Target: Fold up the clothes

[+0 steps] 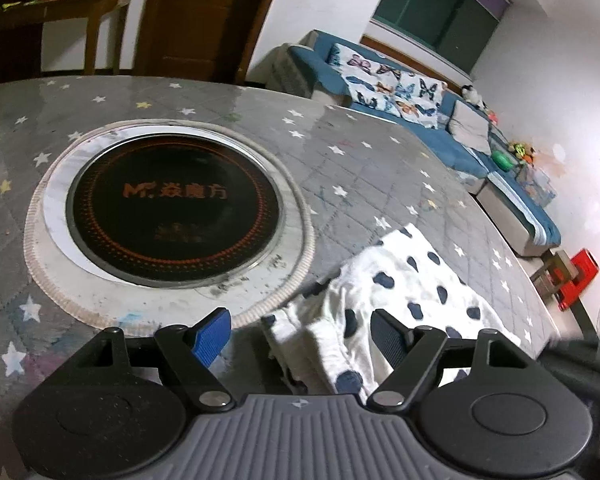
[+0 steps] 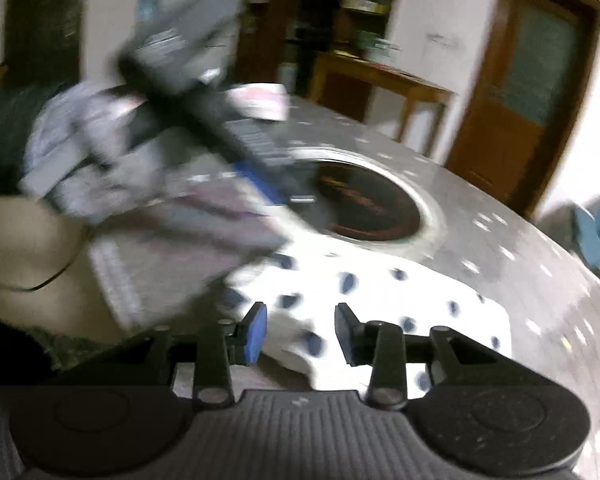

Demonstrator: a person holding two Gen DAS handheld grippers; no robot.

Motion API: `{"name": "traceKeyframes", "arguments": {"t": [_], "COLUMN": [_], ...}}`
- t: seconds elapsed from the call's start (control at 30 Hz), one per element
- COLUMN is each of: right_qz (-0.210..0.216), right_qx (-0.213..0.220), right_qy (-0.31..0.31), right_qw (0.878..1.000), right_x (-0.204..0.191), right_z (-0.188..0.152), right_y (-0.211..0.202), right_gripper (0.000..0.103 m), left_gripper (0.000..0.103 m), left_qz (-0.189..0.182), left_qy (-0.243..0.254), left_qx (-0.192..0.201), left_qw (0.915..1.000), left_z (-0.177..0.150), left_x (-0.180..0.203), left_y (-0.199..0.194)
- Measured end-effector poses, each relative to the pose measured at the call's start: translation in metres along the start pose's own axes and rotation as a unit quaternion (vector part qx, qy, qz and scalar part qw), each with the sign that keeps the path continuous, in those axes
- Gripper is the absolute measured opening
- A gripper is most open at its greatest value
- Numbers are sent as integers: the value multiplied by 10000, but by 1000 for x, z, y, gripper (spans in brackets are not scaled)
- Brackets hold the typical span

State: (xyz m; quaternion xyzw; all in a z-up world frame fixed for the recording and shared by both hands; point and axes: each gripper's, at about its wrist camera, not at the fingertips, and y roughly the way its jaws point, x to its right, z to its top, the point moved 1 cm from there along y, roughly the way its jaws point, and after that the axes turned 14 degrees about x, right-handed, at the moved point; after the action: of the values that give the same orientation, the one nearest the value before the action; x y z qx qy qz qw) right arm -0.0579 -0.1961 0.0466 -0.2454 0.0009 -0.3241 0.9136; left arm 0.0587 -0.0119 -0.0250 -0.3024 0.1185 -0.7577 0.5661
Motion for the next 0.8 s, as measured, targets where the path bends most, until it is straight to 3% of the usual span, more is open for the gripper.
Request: {"name": "traceKeyframes", "arguments": {"t": [0.17, 0.3, 0.37, 0.53, 0.63, 0.7, 0.8], "right_qz": [-1043, -1523, -1632, -1703, -1641, -1585, -1660], "right_qx": [-144, -125, -115, -260, -337, -379, -384], "right_qy": [772, 1290, 1455, 1769, 1913, 1972, 2053], "right_qw": [9914, 9798, 9757, 9690, 9671, 9667, 9638], "right_x": [66, 114, 131, 164, 178, 182, 188], "right_z": [-15, -23, -27, -43, -51, -55, -58], "right_y": [2, 18, 31, 60, 73, 82, 92], "right_gripper": [36, 36, 36, 32, 24, 12, 10], "left_gripper": [64, 56, 50, 21, 17, 15, 15], "left_qz": [-141, -91, -24, -52, -3, 13, 101], "left_qy": [438, 605, 628, 658, 682, 655, 689], "left_qx": [73, 54, 26, -71, -6, 40, 21], "left_qw": [9989, 9981, 9980, 9978, 9977, 9978, 9976], "left_z": [-9, -13, -13, -14, -11, -8, -8], "left_x": [17, 25, 23, 20, 18, 15, 12], "left_y": [0, 10, 16, 26, 25, 24, 26]}}
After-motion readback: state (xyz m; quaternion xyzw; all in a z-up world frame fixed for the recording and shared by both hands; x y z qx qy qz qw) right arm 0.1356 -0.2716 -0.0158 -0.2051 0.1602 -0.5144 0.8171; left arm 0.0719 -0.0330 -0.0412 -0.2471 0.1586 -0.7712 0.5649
